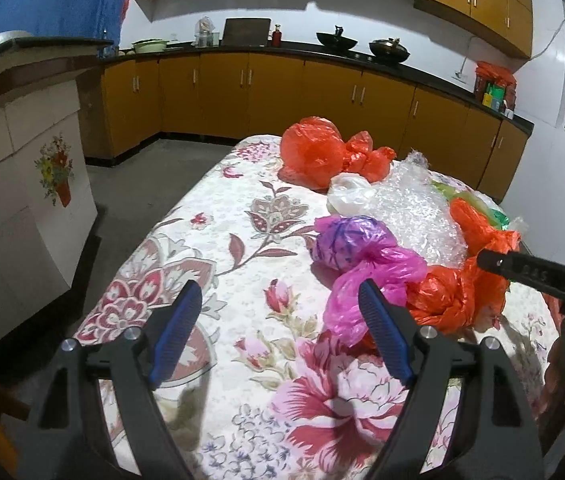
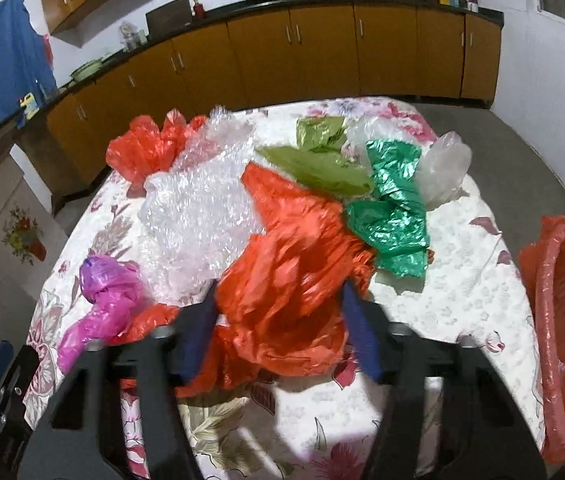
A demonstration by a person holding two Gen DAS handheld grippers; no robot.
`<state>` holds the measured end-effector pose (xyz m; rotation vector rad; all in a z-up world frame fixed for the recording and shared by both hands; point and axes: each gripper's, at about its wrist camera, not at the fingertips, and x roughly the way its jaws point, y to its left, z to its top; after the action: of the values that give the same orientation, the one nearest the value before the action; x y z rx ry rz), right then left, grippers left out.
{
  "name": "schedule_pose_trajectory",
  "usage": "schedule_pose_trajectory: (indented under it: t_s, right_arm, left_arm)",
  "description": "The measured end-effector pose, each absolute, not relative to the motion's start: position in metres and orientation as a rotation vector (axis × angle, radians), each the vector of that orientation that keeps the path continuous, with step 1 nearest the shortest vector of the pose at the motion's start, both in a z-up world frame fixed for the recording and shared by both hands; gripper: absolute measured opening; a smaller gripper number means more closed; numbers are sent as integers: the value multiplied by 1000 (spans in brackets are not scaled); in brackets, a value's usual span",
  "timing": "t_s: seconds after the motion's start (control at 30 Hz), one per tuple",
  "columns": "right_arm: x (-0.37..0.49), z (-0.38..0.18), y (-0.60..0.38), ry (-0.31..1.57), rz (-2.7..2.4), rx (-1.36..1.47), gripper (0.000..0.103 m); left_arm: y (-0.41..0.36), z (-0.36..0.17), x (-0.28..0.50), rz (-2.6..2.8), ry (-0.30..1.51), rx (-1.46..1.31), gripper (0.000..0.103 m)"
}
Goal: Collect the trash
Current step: 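Grasp a red bag with the right gripper while the left gripper grasps a pink bag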
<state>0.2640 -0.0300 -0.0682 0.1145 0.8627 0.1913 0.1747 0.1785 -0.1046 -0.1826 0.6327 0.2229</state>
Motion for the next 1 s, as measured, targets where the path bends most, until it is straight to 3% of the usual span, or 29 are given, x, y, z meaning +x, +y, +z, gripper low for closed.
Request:
schedule_pose_trajectory:
  t_s: [0.13,0.23,1.0]
  right_arm:
    - [260,-70,-33,858,220,107,28]
    - [255,-67,-39,846,243,124,21]
    - [223,-38,-67,785,341,212,19]
  left_arm:
    - [170,-106,185,187,641,-174,79]
    - [162,-106,193,164,643,-167,79]
    - [131,-117,232,68,720,-135,73]
